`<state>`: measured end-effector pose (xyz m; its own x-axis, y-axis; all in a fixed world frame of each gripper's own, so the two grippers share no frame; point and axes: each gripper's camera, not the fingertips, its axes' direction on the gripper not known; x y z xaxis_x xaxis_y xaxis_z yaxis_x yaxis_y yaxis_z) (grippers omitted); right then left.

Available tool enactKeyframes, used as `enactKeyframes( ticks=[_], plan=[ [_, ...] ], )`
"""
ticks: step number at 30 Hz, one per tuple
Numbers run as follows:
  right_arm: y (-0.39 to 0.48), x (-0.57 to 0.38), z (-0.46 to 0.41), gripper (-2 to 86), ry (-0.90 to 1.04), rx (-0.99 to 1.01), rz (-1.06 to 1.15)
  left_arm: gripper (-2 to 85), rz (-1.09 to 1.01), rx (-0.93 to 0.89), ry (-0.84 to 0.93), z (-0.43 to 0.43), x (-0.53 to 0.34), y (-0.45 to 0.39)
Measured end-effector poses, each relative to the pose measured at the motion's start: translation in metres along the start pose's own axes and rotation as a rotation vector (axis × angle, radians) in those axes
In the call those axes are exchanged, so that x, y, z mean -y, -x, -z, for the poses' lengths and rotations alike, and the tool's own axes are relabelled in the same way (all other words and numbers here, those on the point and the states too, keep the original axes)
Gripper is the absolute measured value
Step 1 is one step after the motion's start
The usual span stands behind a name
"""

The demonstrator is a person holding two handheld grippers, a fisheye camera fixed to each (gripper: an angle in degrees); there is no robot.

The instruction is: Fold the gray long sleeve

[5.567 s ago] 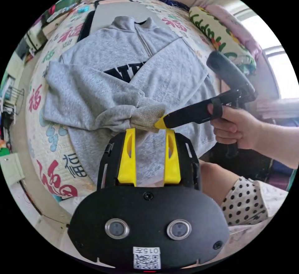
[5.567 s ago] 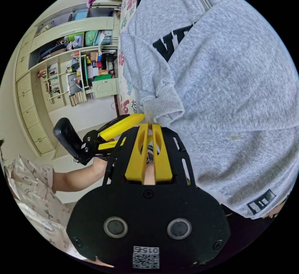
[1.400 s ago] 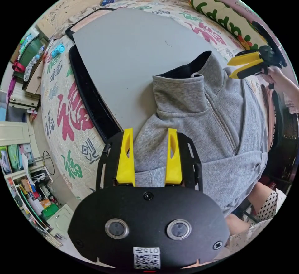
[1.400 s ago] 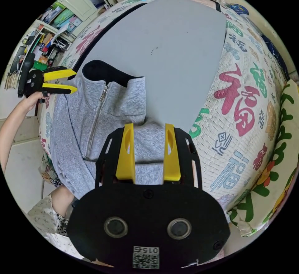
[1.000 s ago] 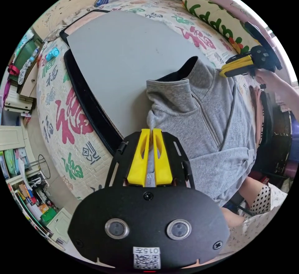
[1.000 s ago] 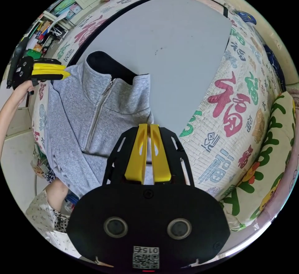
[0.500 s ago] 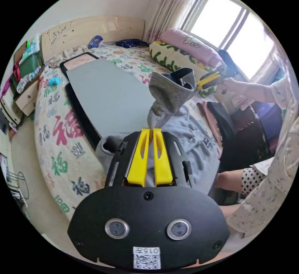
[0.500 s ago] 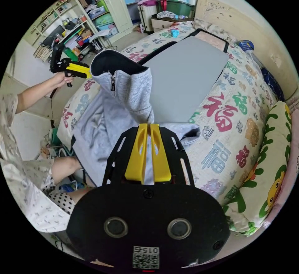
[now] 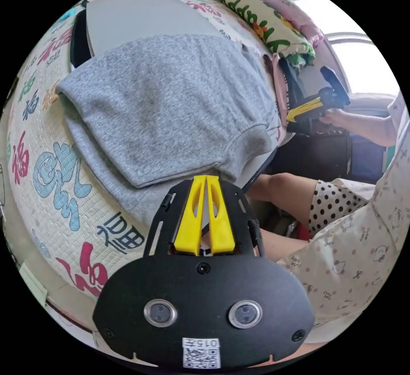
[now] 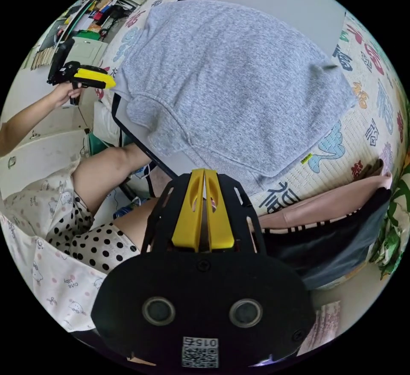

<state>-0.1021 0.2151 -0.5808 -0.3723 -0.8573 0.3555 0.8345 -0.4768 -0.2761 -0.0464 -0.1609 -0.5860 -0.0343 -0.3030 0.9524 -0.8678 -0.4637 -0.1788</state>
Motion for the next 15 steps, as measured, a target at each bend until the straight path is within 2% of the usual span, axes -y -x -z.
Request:
enactKeyframes(
  ticks=[4,7,10,15],
  plan=[
    [-0.012,0.010,-0.002,-1.0,-0.102,0.109,-0.054,-0.7,0.023,-0.054,-0.124,-0.003,0.001,-0.007],
    [-0.022,0.018,-0.025,-0.9,-0.115,0.198,-0.092,-0.6,0.025,-0.077,-0.084,-0.037,0.007,-0.007],
    [-0.032,0.018,-0.069,-0.6,-0.001,0.130,-0.145,-0.7,0.032,-0.007,0.021,-0.085,-0.001,0.001],
    [-0.069,-0.017,-0.062,2.7,-0.093,0.288,-0.278,-0.5,0.188,-0.077,-0.027,-0.078,-0.033,0.020]
  ],
)
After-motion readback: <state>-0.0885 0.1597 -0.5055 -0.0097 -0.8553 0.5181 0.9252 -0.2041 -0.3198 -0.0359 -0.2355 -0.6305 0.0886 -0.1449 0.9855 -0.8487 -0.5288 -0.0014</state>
